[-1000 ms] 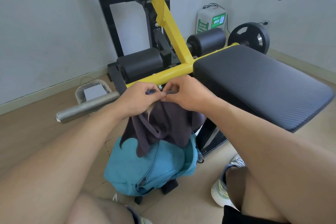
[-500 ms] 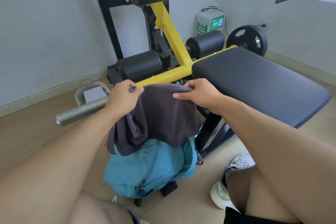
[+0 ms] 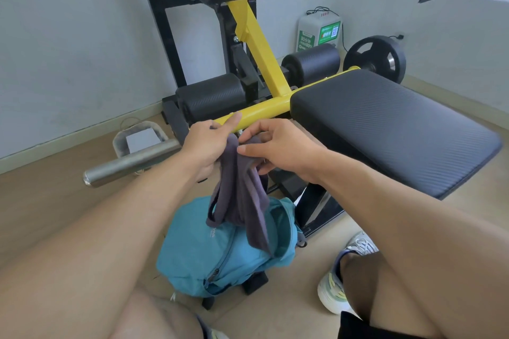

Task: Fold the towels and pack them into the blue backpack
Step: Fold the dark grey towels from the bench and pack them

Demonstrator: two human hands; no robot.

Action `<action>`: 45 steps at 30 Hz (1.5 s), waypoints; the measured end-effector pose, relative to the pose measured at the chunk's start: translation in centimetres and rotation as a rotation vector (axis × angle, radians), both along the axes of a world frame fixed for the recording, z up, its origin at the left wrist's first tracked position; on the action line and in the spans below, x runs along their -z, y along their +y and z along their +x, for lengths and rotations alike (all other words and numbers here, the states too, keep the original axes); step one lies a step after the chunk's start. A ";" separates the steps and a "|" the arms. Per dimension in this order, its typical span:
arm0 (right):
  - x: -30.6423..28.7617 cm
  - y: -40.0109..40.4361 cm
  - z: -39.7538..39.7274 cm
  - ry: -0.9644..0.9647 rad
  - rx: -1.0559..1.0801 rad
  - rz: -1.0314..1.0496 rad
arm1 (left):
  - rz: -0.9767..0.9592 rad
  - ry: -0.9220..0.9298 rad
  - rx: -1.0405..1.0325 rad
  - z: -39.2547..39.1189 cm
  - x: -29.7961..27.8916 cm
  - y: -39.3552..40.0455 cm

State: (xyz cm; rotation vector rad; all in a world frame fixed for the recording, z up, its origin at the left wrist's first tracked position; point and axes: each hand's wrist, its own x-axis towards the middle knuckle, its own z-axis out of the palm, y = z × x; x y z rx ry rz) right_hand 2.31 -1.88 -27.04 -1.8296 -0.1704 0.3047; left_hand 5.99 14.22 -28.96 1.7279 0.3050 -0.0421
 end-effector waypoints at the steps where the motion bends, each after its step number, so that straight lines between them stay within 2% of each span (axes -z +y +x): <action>1: 0.0 0.0 -0.1 -0.014 -0.012 -0.004 | -0.028 0.009 0.030 -0.2 -0.1 -0.1; 6: -0.1 -0.8 0.6 -0.056 -0.013 0.015 | -0.161 -0.038 0.117 -0.7 -0.8 -0.2; 10: 0.2 -1.2 0.7 -0.134 0.013 -0.076 | -0.228 -0.039 0.176 -0.9 -1.0 0.4; 15: 0.4 -0.9 1.0 -0.239 0.196 -0.133 | -0.245 -0.039 0.250 -1.4 -1.3 0.1; 22: -0.3 -0.5 1.2 -0.383 0.222 -0.302 | -0.265 -0.034 0.252 -1.3 -1.5 0.1; 27: -0.2 -0.4 1.1 -0.372 0.216 -0.272 | -0.309 -0.014 0.203 -1.3 -1.5 0.1; 33: 0.2 -0.3 1.6 -0.370 0.189 -0.280 | -0.271 -0.064 0.095 -1.0 -1.3 0.2; 45: 0.7 -0.6 1.9 -0.359 0.272 -0.211 | -0.216 -0.087 0.285 -1.6 -1.7 -0.1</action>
